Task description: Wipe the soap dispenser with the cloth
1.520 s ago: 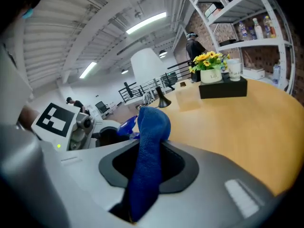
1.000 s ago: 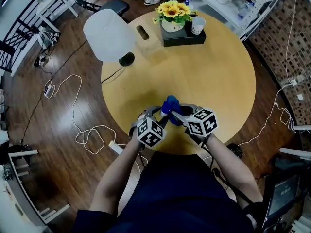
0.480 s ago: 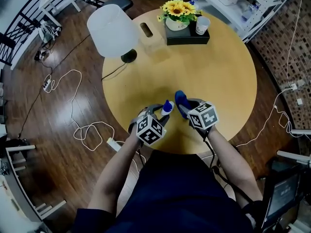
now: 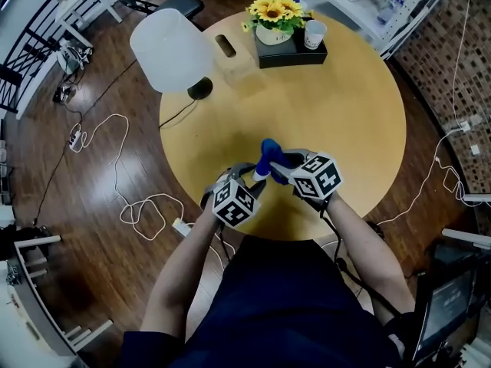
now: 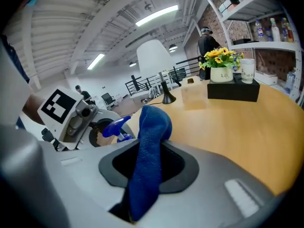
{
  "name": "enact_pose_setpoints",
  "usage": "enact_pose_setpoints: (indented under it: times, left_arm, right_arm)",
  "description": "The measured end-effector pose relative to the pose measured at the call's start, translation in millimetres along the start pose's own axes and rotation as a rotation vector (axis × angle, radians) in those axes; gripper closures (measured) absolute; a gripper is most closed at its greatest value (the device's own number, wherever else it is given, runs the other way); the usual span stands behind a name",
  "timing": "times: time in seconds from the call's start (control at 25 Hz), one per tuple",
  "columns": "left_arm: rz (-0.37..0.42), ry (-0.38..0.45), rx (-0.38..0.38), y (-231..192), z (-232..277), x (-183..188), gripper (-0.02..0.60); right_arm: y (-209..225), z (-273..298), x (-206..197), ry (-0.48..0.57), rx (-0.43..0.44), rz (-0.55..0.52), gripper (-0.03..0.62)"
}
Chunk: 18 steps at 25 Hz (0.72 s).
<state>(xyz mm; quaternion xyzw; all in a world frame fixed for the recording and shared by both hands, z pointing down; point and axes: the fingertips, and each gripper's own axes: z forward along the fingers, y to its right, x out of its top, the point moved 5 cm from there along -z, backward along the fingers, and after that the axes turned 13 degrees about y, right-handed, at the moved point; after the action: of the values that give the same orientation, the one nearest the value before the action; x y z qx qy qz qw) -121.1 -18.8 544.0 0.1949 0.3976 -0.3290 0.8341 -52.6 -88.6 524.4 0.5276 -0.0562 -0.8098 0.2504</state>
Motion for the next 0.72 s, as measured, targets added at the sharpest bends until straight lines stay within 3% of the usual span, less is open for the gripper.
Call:
enact_pose_setpoints:
  times: [0.16,0.32,0.4,0.52,0.72]
  left_arm:
    - [-0.019,-0.008,0.068,0.8,-0.6,-0.3,0.394]
    - [-0.185,-0.009,0.219,10.4,-6.8,-4.8,0.391]
    - [-0.239,-0.005,0.254,14.6,-13.0,-11.7,0.39]
    - [-0.229,0.005,0.237,23.5,-11.3,-16.1,0.386]
    - [-0.152,-0.004,0.138,44.8,3.4,-4.7,0.393]
  right_arm:
    - [31.0,-3.8,-16.1,-0.121,-0.176,-0.04,0.499]
    - [19.0,-28.3,-34.3,-0.045,-0.214,0.196,0.499]
    - [2.0,-33.7,-42.1,-0.023,-0.201,0.245,0.499]
    - [-12.9,-28.8,-47.7,-0.013,-0.187,0.274,0.499]
    - [-8.5,-13.0,-30.6,0.0,-0.21,0.204,0.499]
